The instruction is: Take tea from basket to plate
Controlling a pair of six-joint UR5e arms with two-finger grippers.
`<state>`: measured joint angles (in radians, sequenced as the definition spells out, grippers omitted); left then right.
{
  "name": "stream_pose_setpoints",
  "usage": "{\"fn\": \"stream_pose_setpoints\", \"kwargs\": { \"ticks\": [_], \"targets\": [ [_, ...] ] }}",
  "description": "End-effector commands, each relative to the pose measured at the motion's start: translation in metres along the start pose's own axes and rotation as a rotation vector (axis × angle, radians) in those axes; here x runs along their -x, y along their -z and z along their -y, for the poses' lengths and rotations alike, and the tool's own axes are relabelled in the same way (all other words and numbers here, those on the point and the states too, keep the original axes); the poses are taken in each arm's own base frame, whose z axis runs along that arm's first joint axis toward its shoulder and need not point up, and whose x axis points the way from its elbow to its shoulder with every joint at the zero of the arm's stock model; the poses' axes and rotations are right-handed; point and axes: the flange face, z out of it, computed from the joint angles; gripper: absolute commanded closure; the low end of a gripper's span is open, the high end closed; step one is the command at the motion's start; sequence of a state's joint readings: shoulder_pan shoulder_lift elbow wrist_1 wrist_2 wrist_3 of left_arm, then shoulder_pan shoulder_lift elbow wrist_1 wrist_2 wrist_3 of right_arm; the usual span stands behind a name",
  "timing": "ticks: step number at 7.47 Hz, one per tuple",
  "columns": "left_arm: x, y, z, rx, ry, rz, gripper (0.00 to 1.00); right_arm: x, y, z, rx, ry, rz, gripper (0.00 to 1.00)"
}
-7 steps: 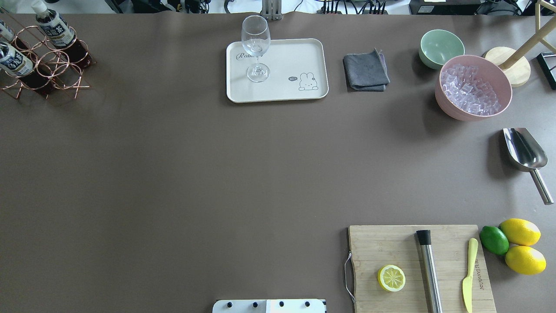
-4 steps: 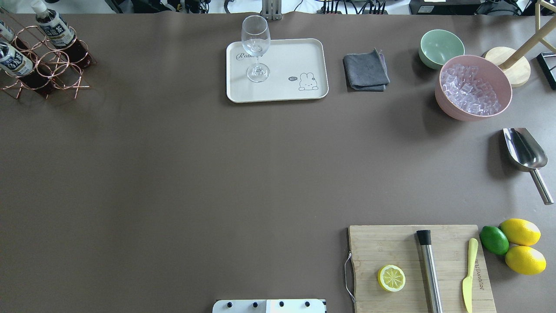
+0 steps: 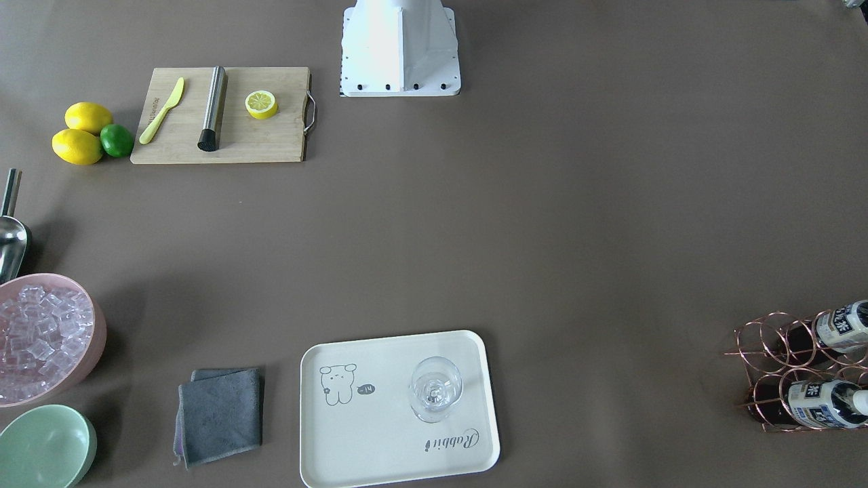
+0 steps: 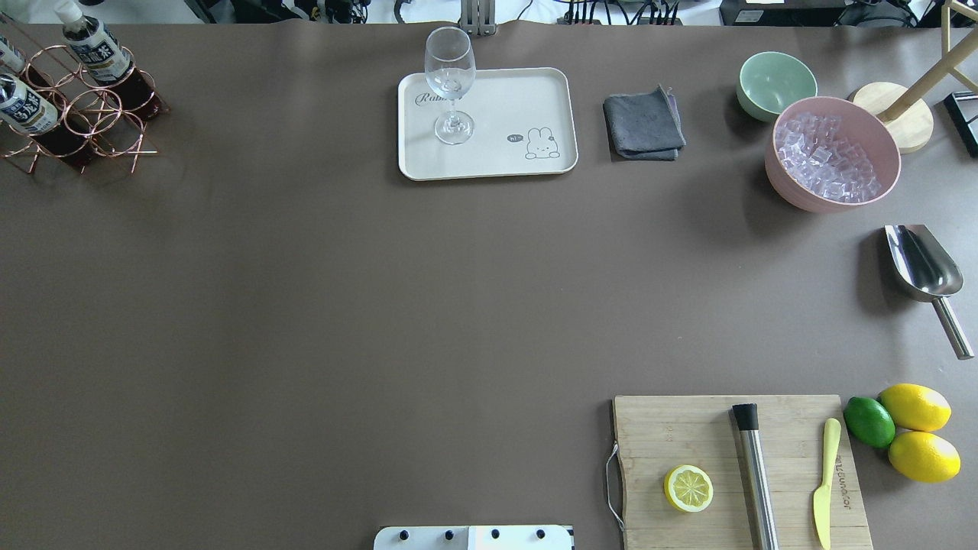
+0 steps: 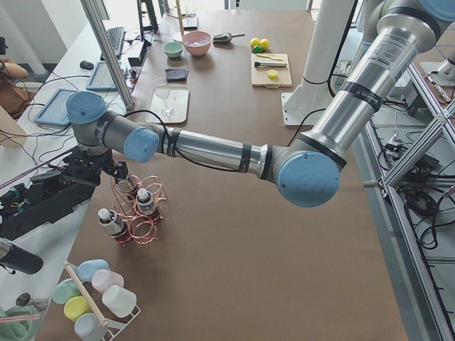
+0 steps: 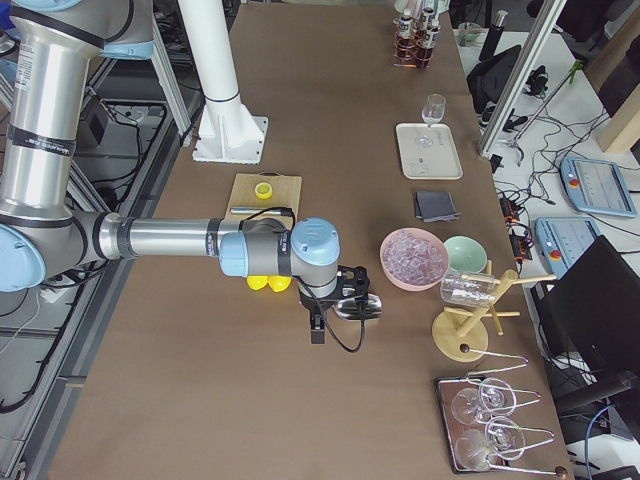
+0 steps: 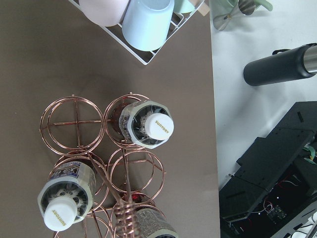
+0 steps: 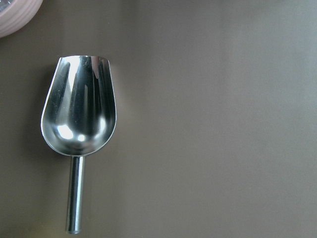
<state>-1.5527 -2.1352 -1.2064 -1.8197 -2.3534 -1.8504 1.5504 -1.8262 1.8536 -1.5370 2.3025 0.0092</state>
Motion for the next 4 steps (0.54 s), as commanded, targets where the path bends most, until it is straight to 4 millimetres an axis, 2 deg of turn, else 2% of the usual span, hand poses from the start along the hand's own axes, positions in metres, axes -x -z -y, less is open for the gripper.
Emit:
{"fn": "stream_pose_setpoints", "kwargs": {
  "ticks": [1, 4],
  "targets": [
    [0.014, -0.013, -0.020, 0.012, 0.008, 0.014, 0.03, 0.002, 0.000, 0.001, 0.000, 0.004, 0.003, 0.00],
    [0.015, -0.024, -0.018, 0.009, 0.005, 0.031, 0.08, 0.013, 0.006, 0.015, -0.016, 0.027, 0.009, 0.00]
  ]
}}
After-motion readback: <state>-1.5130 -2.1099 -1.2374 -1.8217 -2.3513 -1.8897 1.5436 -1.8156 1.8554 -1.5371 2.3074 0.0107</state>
